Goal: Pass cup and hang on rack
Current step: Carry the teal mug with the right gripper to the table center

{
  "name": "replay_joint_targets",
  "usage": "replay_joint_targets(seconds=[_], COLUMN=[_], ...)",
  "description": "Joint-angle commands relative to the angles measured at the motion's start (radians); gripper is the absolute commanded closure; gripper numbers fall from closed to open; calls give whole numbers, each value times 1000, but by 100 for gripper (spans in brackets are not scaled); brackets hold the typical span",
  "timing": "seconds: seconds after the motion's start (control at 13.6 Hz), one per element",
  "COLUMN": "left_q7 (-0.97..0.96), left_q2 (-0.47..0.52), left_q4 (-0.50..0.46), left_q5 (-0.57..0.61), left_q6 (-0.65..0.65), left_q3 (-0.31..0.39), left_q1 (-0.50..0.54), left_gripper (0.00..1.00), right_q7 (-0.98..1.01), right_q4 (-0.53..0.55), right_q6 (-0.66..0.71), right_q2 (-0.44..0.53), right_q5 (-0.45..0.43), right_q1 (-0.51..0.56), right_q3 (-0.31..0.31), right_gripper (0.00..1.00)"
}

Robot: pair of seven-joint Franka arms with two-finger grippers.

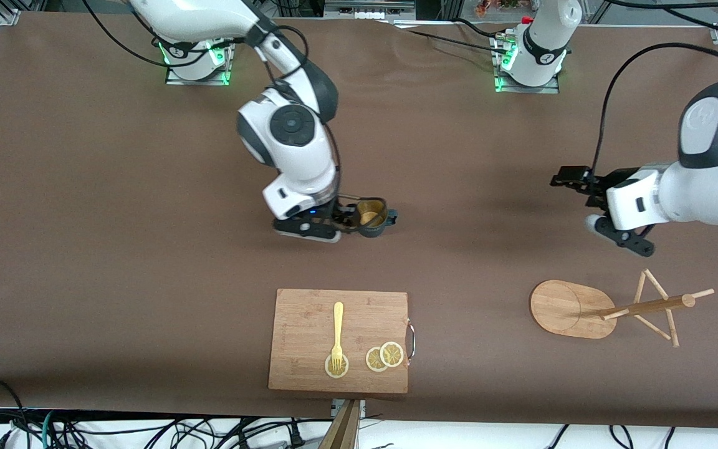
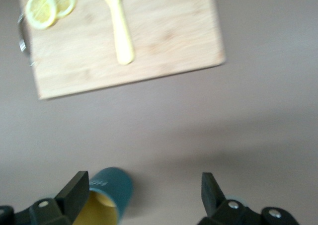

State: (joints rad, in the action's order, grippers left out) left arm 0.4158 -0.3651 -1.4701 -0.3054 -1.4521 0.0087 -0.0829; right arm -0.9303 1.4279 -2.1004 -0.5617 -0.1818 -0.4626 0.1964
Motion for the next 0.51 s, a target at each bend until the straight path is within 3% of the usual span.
replay_joint_targets(seconds=[0.0,0.29,0.44], left_q7=[119,346,496], left_q2=[14,-8,-44], left_q4=[-76,-183,-231], left_q5=[-29,-30,-64], left_q6=[-89,-295,-423], left_q3=[-67,-156,-173], left_q1=[-3,-3,-3], left_gripper=[0,0,0], right_q7=[111,470,650], right_q4=[25,25,25], right_q6=[117,197,212], right_q2=[98,167,178], right_q5=[-8,-1,59], right_q1=[79,102,107], right_q3=[-9,-205,-288], right_gripper=[0,0,0])
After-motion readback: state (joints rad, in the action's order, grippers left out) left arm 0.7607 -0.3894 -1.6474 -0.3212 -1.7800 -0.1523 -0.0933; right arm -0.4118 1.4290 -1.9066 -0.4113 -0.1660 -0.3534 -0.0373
